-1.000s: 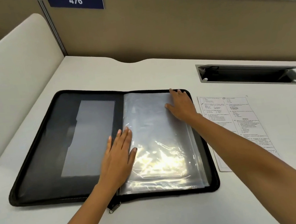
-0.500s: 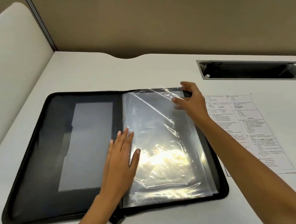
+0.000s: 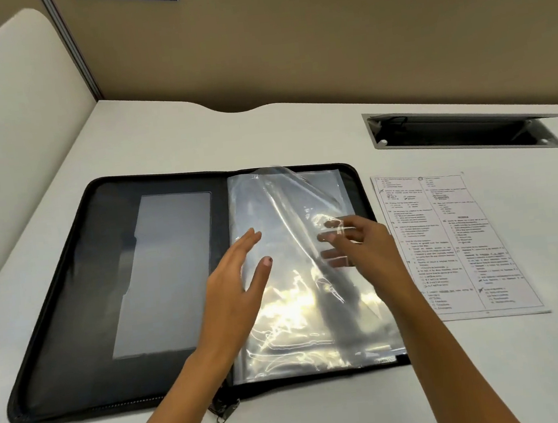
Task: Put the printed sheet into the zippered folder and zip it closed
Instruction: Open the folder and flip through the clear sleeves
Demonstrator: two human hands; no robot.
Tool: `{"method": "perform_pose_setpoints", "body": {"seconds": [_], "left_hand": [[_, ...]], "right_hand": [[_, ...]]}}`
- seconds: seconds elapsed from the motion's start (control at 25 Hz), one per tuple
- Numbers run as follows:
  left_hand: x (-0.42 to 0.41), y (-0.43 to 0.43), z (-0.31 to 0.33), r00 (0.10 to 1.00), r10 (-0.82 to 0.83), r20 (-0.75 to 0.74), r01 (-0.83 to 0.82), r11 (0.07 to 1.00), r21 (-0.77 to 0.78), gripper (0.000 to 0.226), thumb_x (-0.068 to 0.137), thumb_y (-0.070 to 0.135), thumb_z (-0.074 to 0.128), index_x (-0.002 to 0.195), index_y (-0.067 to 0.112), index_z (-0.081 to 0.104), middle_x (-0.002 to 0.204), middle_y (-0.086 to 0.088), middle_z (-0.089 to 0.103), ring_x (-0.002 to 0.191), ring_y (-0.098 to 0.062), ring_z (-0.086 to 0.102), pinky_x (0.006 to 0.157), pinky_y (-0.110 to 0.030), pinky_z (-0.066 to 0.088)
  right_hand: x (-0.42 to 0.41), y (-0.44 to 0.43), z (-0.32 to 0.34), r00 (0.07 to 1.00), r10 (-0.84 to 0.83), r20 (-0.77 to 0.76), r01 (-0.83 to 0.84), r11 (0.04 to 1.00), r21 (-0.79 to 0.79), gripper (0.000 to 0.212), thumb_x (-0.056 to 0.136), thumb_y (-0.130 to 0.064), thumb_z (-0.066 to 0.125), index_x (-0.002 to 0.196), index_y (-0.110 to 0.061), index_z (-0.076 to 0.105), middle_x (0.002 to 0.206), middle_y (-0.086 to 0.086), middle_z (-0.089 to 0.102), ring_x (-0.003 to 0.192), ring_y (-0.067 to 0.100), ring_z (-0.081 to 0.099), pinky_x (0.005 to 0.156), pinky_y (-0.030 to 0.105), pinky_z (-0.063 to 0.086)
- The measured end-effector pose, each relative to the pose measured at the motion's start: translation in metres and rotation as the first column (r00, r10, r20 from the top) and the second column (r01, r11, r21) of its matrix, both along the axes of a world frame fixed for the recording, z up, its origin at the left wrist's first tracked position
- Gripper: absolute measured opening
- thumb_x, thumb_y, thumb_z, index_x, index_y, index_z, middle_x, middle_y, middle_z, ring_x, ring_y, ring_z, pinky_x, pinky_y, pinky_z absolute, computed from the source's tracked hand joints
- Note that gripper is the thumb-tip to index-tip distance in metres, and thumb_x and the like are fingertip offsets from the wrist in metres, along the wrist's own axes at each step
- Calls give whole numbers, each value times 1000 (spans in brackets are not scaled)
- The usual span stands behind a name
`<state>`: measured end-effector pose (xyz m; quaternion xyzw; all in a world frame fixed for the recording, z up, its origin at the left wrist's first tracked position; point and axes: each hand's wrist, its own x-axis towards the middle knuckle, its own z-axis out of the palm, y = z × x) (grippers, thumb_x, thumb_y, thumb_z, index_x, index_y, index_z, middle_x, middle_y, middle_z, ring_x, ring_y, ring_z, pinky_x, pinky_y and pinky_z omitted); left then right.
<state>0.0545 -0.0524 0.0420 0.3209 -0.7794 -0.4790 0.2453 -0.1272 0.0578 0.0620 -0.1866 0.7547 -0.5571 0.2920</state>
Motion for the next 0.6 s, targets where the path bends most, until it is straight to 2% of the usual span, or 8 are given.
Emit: {"method": "perform_pose_setpoints", "body": {"seconds": [0.12,0.2,0.28,0.4,0.52,0.6], "left_hand": [[-2,-1,18,995,27,-96,3,954,301,48,84,52,53,128,34,54,125,18,59,114,4,55,98,-23,45],[-2,-5,26,980,59,-192,42,876,481,48,83,53,51,122,26,61,116,6,68,107,-8,64,94,-30,51],[0,-10,30,972,89,-217,35,859,511,44,87,48,50,117,18,64,107,-4,72,100,-15,68,87,-31,56],[14,-25,26,964,220,-151,-112,846,521,27,93,27,54,118,18,62,103,-5,73,94,-17,71,81,-29,58],[34,-52,14,949,308,-72,-220,806,549,20,92,11,55,106,20,66,110,-2,71,93,-14,70,84,-29,55],[47,-74,6,939,344,7,-290,778,558,20,93,5,53,110,6,63,107,-9,70,86,-14,71,80,-29,58]], "right_hand": [[35,-13,21,991,119,58,-109,983,-150,20,87,-4,64,105,-11,68,95,8,74,74,22,73,62,30,59],[59,-27,24,976,218,-28,-219,965,-144,23,91,-11,61,113,-11,67,101,9,73,84,21,72,72,34,61],[79,-40,22,947,299,-117,-312,944,-109,26,96,-20,53,118,-13,65,107,7,72,94,18,70,84,37,58],[94,-53,16,928,359,-101,-371,918,-141,30,101,-19,43,121,-11,63,112,9,70,101,18,67,89,36,56],[87,-57,8,940,302,-161,-323,937,-129,26,100,-13,44,116,-10,64,109,7,71,98,16,67,88,33,56],[70,-57,2,938,240,-249,-262,963,-58,24,98,-12,47,114,-13,66,108,2,71,97,11,66,90,29,54]]}}
